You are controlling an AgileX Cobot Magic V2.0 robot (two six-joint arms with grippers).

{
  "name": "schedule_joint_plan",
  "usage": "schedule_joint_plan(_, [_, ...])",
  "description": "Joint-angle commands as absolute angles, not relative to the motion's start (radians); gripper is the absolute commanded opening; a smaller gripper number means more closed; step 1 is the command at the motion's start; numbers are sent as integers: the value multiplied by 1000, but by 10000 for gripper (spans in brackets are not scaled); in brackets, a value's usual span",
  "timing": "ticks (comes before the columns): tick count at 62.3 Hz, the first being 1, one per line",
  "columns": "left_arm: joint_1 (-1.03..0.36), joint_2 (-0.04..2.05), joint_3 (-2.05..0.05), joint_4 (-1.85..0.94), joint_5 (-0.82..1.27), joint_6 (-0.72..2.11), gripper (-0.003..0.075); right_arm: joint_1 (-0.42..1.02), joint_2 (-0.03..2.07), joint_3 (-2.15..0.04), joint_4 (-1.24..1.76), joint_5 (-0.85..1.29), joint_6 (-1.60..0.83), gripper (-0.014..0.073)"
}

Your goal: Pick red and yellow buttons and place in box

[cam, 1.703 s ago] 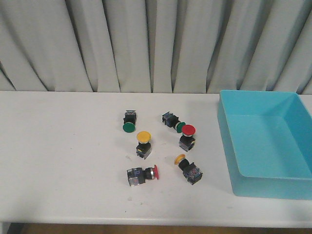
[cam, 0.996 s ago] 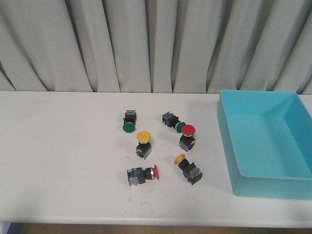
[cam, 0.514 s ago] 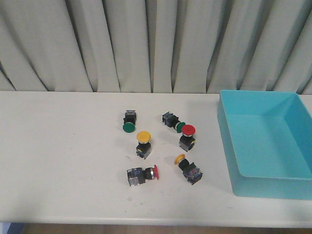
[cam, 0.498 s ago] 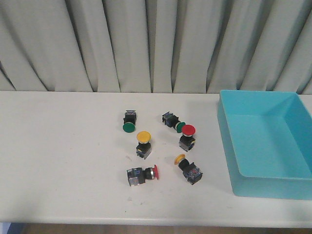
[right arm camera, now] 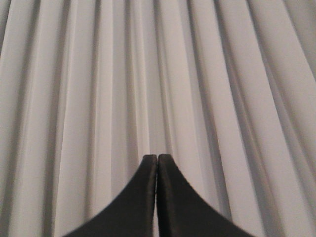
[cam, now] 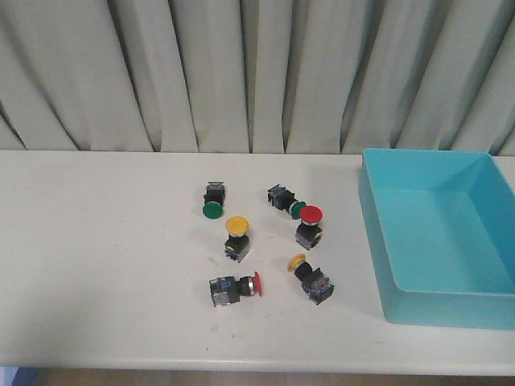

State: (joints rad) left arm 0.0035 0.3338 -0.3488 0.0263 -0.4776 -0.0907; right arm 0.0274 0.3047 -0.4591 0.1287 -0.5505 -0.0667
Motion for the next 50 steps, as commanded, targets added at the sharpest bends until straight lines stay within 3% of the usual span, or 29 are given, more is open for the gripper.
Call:
schedule_joint_plan(1, [2, 568, -592, 31, -354, -179, -6, 25, 526, -751, 96, -308, -77, -8])
schedule_joint_plan(8, [2, 760, -820, 29, -19, -235, -6, 25, 706, -994, 83, 71, -77, -8])
schedule_joint_plan(14, [2, 885, -914, 29, 129, -235, -6, 25, 798, -1071, 84, 216, -77, -8])
schedule_joint_plan(38, [0, 1094, -936, 19, 98, -236, -5, 25, 937, -1068, 80, 304, -103, 4])
schedule_joint_plan(45, [-9, 1106, -965, 21, 95, -195, 12, 25, 942, -1068, 85, 305, -157, 64])
schedule_joint_plan(50, [-31, 1124, -1009, 21, 95, -133, 57, 25, 943, -1068, 88, 319, -184, 158])
